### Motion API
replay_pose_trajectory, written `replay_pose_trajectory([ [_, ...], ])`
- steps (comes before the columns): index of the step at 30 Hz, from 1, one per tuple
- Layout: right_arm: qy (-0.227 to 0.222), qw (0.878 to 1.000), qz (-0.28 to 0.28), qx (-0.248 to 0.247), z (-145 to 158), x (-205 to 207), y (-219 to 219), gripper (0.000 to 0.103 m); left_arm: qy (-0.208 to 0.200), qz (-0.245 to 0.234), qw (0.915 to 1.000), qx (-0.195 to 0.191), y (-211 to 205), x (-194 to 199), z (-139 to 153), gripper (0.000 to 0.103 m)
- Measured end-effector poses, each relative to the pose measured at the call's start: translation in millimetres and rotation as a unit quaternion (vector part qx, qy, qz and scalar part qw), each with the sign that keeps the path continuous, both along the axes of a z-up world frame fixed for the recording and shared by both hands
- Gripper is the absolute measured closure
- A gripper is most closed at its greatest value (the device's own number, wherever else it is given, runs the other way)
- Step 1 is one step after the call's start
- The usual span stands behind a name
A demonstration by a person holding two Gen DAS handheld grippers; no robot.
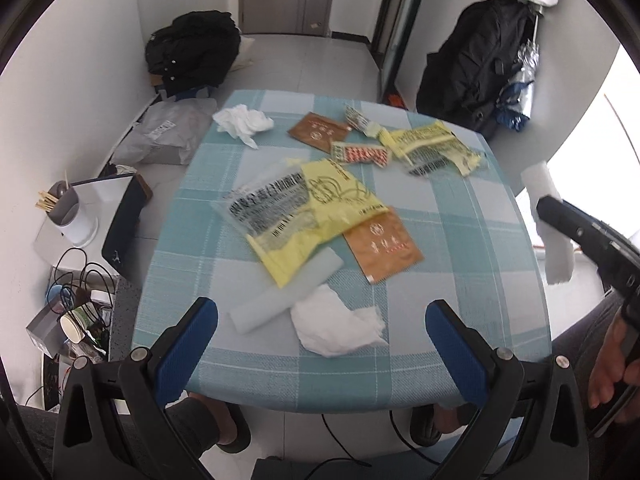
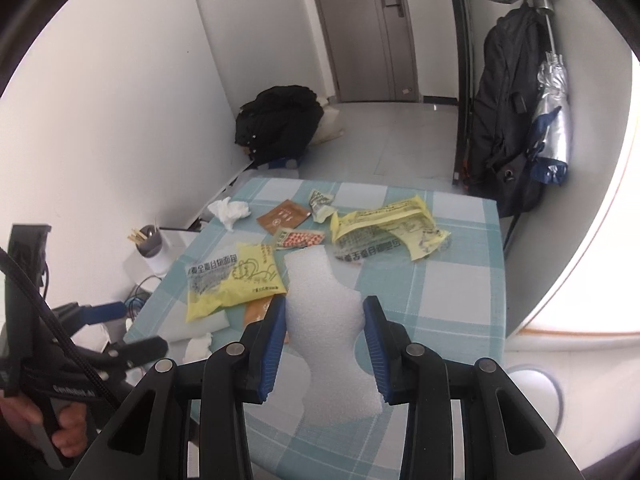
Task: Collect trash
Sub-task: 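Grasp the crumpled white tissue with the left gripper while the right holds the foam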
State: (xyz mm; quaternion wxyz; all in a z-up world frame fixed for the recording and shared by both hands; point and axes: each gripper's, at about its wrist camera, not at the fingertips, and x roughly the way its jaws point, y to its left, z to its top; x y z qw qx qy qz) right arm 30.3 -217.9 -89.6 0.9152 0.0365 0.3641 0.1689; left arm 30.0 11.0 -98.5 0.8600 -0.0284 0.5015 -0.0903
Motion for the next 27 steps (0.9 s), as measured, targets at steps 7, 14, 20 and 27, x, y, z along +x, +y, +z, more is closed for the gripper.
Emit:
replay_pose_trajectory([
  [7, -0.011, 1.000, -0.002, 0.015, 7.1, -4.5, -12.3, 0.066, 0.036, -0.029, 0.9984, 0.032, -17.7, 2.2, -22.2, 0.005],
  [14, -0.005, 1.000, -0.011, 0.020, 6.6, -4.4, -18.8, 0.066, 0.038, -0.043, 0.9946, 0.086, -31.0, 3.7, -36.2, 0.027],
  [20, 0.001, 1.000, -0.013, 0.021, 5.2, -4.6, -20.9, 0.066, 0.075, -0.050, 0.9920, 0.088, -31.5, 9.4, -53.1, 0.061],
  [27, 0.007, 1.000, -0.016, 0.022, 2.9, -5.0, -23.1, 0.066, 0.079, -0.067, 0.9927, 0.062, -32.3, 10.6, -48.8, 0.090],
])
